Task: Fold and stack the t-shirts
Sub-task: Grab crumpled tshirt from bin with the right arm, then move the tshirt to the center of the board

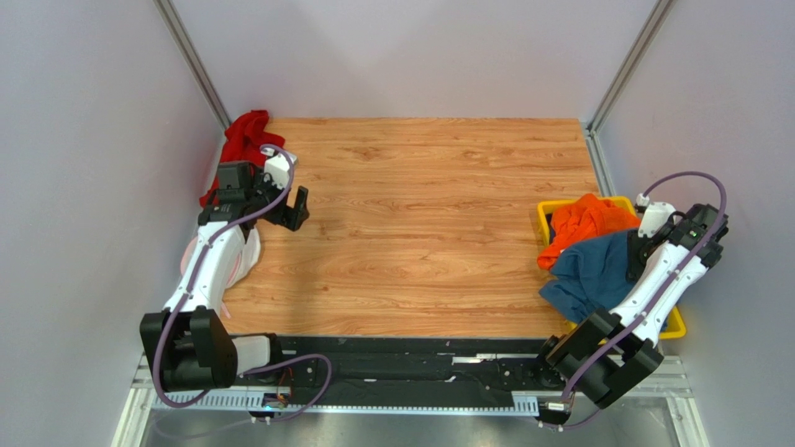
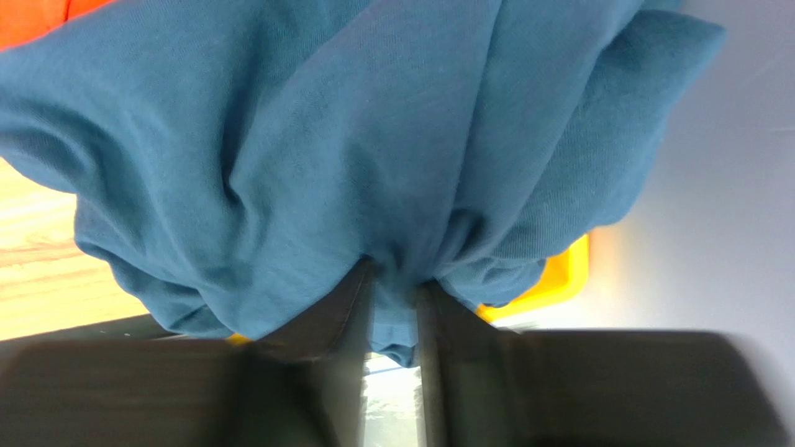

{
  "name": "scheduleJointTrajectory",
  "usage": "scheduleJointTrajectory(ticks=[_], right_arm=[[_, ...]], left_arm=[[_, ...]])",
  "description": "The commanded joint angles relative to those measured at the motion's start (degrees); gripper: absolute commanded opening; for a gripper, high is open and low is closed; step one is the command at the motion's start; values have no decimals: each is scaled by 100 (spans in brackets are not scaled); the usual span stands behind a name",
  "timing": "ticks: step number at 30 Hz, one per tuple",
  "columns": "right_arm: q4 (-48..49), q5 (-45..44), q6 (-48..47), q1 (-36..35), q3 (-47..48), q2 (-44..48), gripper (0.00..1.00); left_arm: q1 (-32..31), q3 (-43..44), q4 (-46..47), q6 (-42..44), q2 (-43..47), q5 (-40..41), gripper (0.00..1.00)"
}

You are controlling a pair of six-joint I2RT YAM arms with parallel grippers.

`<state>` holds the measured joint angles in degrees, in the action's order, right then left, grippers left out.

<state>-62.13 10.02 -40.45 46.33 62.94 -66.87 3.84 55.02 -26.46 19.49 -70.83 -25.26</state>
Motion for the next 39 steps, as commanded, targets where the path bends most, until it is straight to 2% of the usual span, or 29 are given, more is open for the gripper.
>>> scheduleJointTrajectory(ticks=[1,3,8,12,13,17,20,25,27,28,30,31,32,37,39], right_arm=[[210,211,10,34,78,-107,17],[193,263,54,34,175,-124,0],[-228,955,37,17,912,165,0],[-475,1545,344,-115,2281,166,0],[-510,1695,623,-159,2954,113,0],[-450,2661,1538,-439,4321,-281,0],[-222,2532,2231,-1369,5111,-702,0],[-2,1609,2699,-3423,6053,-1433,0],[209,1275,2813,-3901,6387,-1758,0],[262,1213,2823,-4303,6485,-1951,0],[333,1056,2771,-4605,6565,-2110,0],[350,1037,2692,-5102,6478,-2180,0],[411,993,2639,-5272,6346,-2216,0],[1052,923,2647,-6011,4934,-2330,0],[1369,905,2673,-6187,4685,-2400,0]], left_arm=[[-15,-18,229,170,34,3,94],[-15,-18,229,143,43,-23,94],[-15,-9,238,91,104,-49,94],[-14,26,351,-129,157,-181,94],[-14,43,369,-216,192,-208,94],[-14,70,545,-384,350,-278,94],[-14,157,686,-533,421,-269,94],[-15,403,730,-797,351,-234,94],[-14,430,730,-841,324,-217,94],[-14,439,747,-859,315,-208,94],[-15,430,756,-850,306,-173,94],[-14,421,747,-824,298,-155,94],[-14,421,739,-806,298,-146,94],[-15,395,730,-771,289,-85,94],[-14,386,721,-779,280,-120,94]])
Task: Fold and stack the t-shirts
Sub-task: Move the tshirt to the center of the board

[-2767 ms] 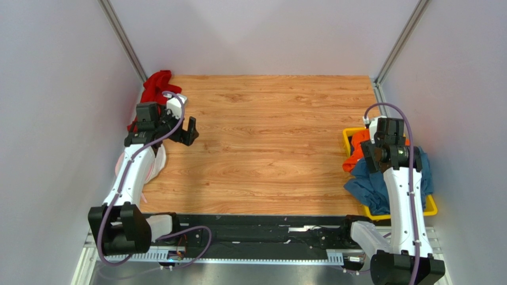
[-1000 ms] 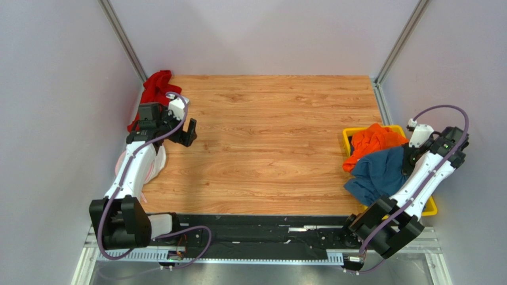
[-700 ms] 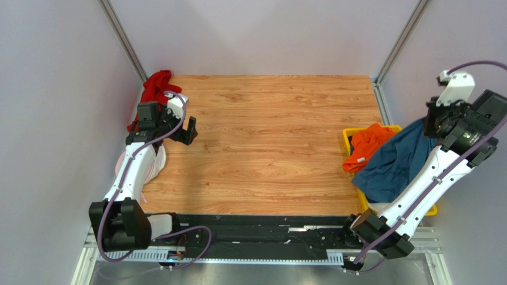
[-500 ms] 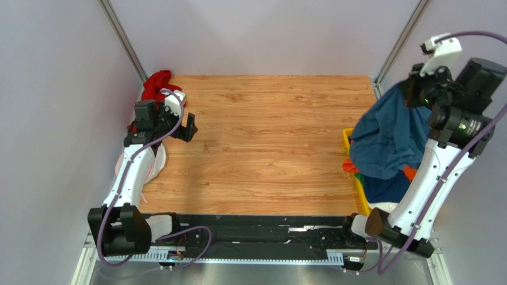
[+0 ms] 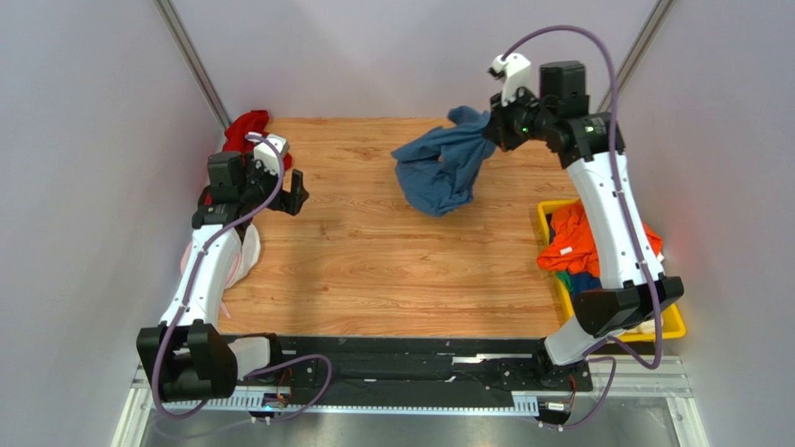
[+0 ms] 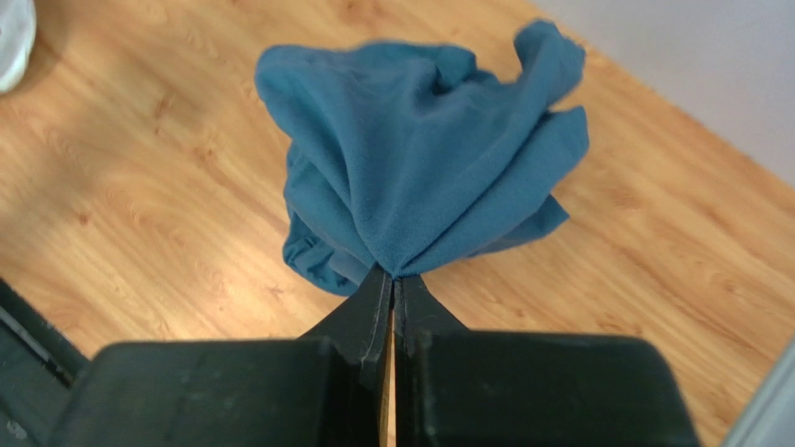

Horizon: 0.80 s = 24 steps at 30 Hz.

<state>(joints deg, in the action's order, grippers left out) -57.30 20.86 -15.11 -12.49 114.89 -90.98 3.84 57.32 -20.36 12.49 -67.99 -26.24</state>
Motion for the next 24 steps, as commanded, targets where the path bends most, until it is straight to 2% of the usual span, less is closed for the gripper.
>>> scheduleJointTrajectory(ticks=[1,7,16,20,24], right_arm=[[939,-205,158,-472,-564,-103,0],[940,-346,210,-1088,-152,-630,0],[817,-240,466,-1221,877,-1167,0],[641,-914,203,-1229,667,-1334,0],[790,-1558,-237,-1212,-53,-1370,0]], left_arm=[[-23,165,111,-71,-30,-39,94],[-14,165,94,-45,-118,-92,94],[-23,69,155,-36,-197,-136,94],[-14,148,111,-45,-276,-259,94],[-15,165,120,16,-347,-276,94]])
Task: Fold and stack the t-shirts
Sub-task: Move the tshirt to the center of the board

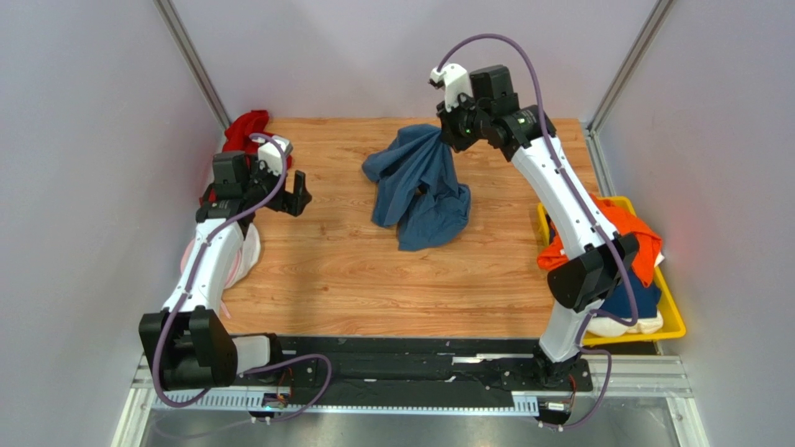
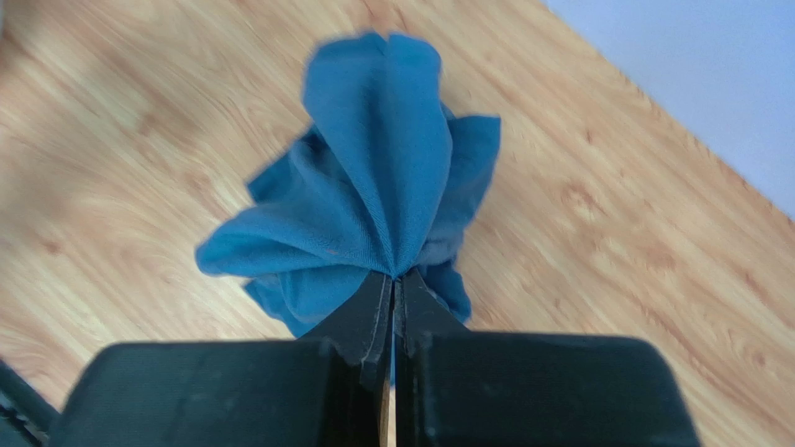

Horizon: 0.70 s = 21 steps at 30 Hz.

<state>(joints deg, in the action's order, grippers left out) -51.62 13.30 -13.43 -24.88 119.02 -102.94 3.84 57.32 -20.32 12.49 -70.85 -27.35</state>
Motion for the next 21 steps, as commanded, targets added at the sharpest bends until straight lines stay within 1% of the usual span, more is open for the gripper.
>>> scheduleJointTrajectory(ticks=[1,2,4,7,10,11,13,14,16,18,20,21], right_arm=[[344,-898,-502,27,-589,-183,0],[406,-995,-529,27,-808,-200,0],[529,-1075,-555,45,-916,-305,0],[538,-1215,-529,63,-802,-587,0],[434,-1321,-398,54,-530,-850,7],[363,-1321,-354,54,-468,-886,17],[110,-1190,-257,36,-432,-904,47],[64,-1111,-222,28,-511,-878,70],[64,-1084,-195,-42,-993,-623,100],[116,-1075,-221,-139,-1406,-282,100],[274,-997,-221,-201,-2021,0,100],[318,-970,-230,-279,-2197,297,100]], left_arm=[[-14,165,124,25,-78,-174,94],[-14,165,133,34,-104,-191,94],[-14,157,151,8,-157,-200,94],[-14,130,186,-10,-210,-270,94],[-49,121,212,-10,-271,-323,94],[-58,130,212,-1,-289,-341,94],[-111,148,160,69,-350,-384,94],[-137,157,142,104,-385,-437,94],[-260,174,89,236,-447,-490,94],[-339,166,98,315,-535,-517,94],[-357,165,142,333,-614,-543,94],[-523,174,168,307,-710,-543,94]])
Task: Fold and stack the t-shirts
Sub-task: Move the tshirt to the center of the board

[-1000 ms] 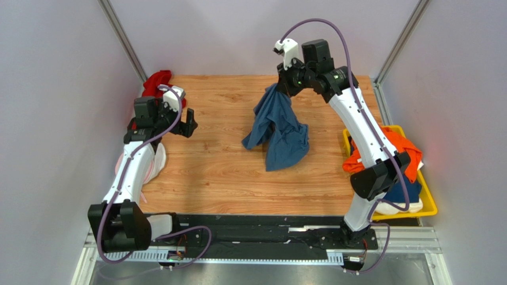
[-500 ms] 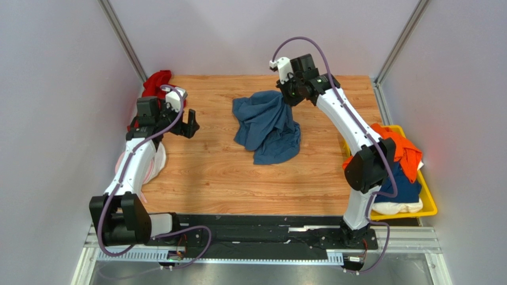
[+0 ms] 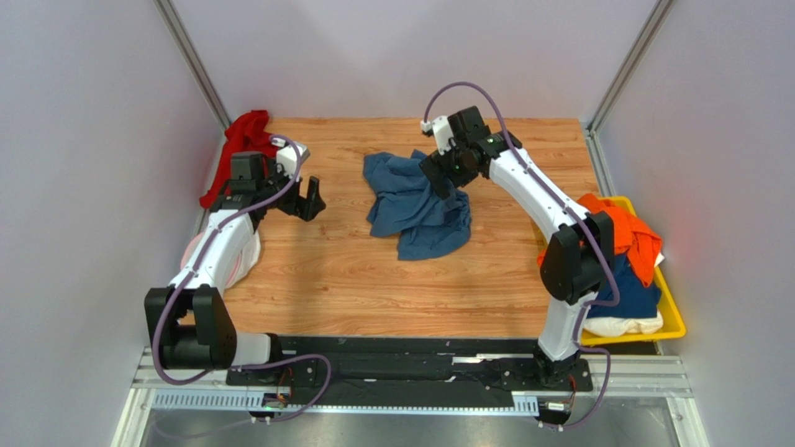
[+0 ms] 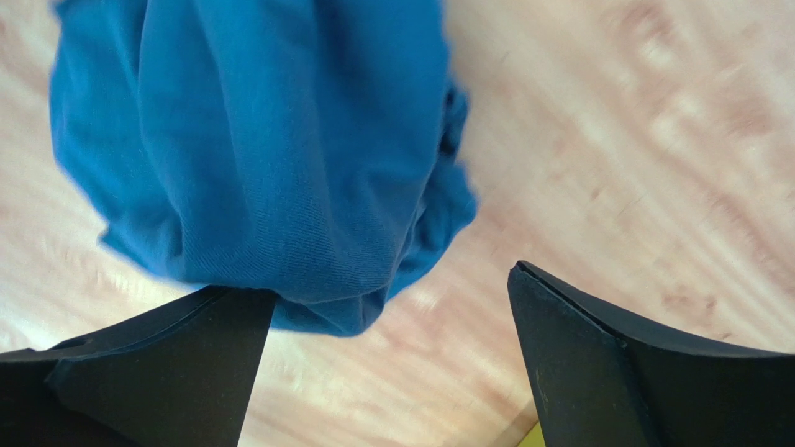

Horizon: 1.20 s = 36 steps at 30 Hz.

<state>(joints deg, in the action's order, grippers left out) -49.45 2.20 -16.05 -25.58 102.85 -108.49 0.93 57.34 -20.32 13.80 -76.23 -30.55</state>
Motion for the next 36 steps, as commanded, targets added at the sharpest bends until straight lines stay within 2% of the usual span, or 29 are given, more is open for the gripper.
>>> scheduleJointTrajectory(ticks=[1,6,13,17,26,36], right_arm=[[172,158,15,-262,-912,1003,100],[173,273,-108,-806,-1556,1794,100],[269,615,-82,-1475,-2110,2104,99],[427,493,-91,-1800,-2234,1648,93],[691,589,-82,-1871,-1962,672,78],[858,738,-29,-1933,-1637,21,68]], left_arm=[[-277,181,212,158,-208,-224,94],[-321,339,335,-53,-550,-206,94],[-321,401,414,-106,-727,-101,93],[-321,418,432,-45,-745,101,93],[-321,646,414,-53,-1061,163,92],[-321,541,476,-106,-1140,180,91]])
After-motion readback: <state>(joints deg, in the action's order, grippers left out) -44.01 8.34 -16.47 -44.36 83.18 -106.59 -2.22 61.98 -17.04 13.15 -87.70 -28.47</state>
